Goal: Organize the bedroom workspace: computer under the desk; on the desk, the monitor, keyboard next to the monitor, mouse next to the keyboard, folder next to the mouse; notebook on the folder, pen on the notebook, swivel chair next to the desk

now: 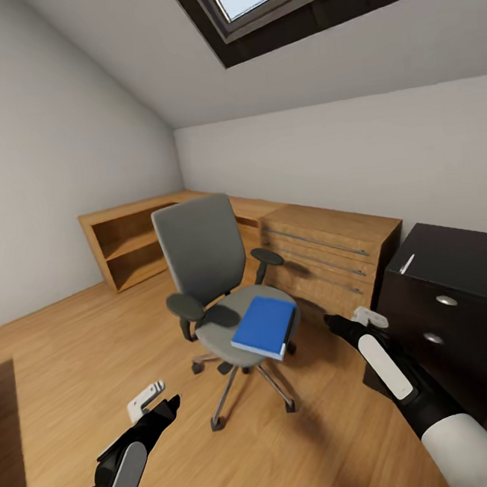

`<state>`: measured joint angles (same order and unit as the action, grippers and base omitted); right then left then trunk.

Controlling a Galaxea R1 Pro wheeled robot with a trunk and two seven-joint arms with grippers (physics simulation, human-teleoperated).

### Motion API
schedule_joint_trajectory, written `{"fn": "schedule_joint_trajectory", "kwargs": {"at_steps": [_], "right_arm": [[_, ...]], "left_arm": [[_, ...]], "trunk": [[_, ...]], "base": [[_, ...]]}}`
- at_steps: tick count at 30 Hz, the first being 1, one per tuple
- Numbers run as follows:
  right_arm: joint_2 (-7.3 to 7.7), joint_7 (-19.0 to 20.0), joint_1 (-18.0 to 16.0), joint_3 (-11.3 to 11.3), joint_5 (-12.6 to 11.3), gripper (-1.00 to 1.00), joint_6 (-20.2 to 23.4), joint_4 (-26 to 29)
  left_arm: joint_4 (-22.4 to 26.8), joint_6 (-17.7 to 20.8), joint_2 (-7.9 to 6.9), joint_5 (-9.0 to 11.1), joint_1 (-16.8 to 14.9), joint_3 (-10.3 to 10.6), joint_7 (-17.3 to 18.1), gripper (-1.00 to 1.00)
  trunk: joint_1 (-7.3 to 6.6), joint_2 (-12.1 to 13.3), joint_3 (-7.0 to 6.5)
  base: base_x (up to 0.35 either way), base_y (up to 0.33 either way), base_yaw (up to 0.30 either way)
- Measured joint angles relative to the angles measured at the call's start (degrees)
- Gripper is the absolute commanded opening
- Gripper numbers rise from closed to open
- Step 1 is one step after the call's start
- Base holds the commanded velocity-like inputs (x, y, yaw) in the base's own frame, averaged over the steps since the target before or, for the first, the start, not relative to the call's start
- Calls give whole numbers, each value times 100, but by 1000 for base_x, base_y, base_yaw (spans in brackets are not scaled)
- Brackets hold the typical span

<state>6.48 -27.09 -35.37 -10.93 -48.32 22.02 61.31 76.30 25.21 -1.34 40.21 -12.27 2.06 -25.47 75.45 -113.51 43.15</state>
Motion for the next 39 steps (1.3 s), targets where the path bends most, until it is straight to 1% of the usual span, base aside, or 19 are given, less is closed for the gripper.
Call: {"fn": "schedule_joint_trajectory", "kwargs": {"at_steps": [6,10,11,13,15,16,17,18,21,22,25,27,28,34,35,36,37,38,39], "right_arm": [[-13,12,-1,-4,4,100,-3,-9],[-5,23,-1,-4,5,100,11,-23],[10,208,5,5,-5,100,15,-197],[16,521,5,10,-3,100,17,-312],[62,1397,4,21,15,100,37,-590],[180,1940,6,24,3,100,52,-745],[237,2220,6,22,-19,100,56,-835],[289,2619,7,13,-136,100,56,-991],[323,3495,8,18,-567,100,52,-1491],[327,3636,7,20,-675,100,50,-1564],[348,4254,7,27,-1236,100,52,-1765],[366,4544,12,28,-1513,100,57,-1819],[415,4751,72,24,-1689,100,54,-1878],[530,4899,153,39,-1922,100,159,-2384],[569,4907,155,56,-2050,100,342,-2418],[585,4912,156,85,-2290,100,495,-2436],[587,4922,157,97,-2498,100,551,-2446],[586,4924,157,101,-2604,100,570,-2450],[586,4930,157,104,-2875,100,604,-2473]], "left_arm": [[-1,-2,-2,0,0,-1,-3,100],[256,-2,-1,-6,0,0,2,100],[486,11,-1,-2,22,0,3,100],[656,18,-1,-1,106,3,4,100],[1115,32,-1,-1,360,9,4,100],[1356,39,-1,3,500,10,4,100],[1433,43,-1,5,544,10,4,100],[1499,47,-1,6,578,10,4,100],[1560,56,-1,8,606,11,8,100],[1566,57,-1,8,608,11,9,100],[1610,59,-1,8,613,11,12,100],[1622,59,-1,8,615,11,12,100],[1629,64,-1,8,616,11,13,100],[1627,68,-1,11,616,19,12,100],[1626,68,-1,11,616,19,11,100],[1626,68,-1,11,616,19,10,100],[1626,69,-1,13,616,20,11,100],[1626,69,-1,12,616,20,10,100],[1625,81,-1,11,616,20,10,100]], "trunk": [[129,-241,108],[217,-401,180],[239,-441,198],[283,-522,234],[327,-602,270],[349,-642,288],[371,-682,306],[393,-722,324],[459,-843,378],[481,-883,396],[547,-1003,450],[591,-1083,485],[613,-1124,504],[745,-1364,611],[767,-1404,629],[789,-1444,647],[811,-1485,665],[833,-1525,683],[855,-1565,701]], "base": [[-37,29,-5],[0,0,0],[0,0,0],[0,0,0],[0,0,0],[0,0,0],[0,0,0],[0,0,0],[0,0,0],[0,0,0],[0,0,0],[0,0,0],[0,0,0],[0,0,0],[0,0,0],[0,0,0],[0,0,0],[0,0,0],[0,0,0]]}}
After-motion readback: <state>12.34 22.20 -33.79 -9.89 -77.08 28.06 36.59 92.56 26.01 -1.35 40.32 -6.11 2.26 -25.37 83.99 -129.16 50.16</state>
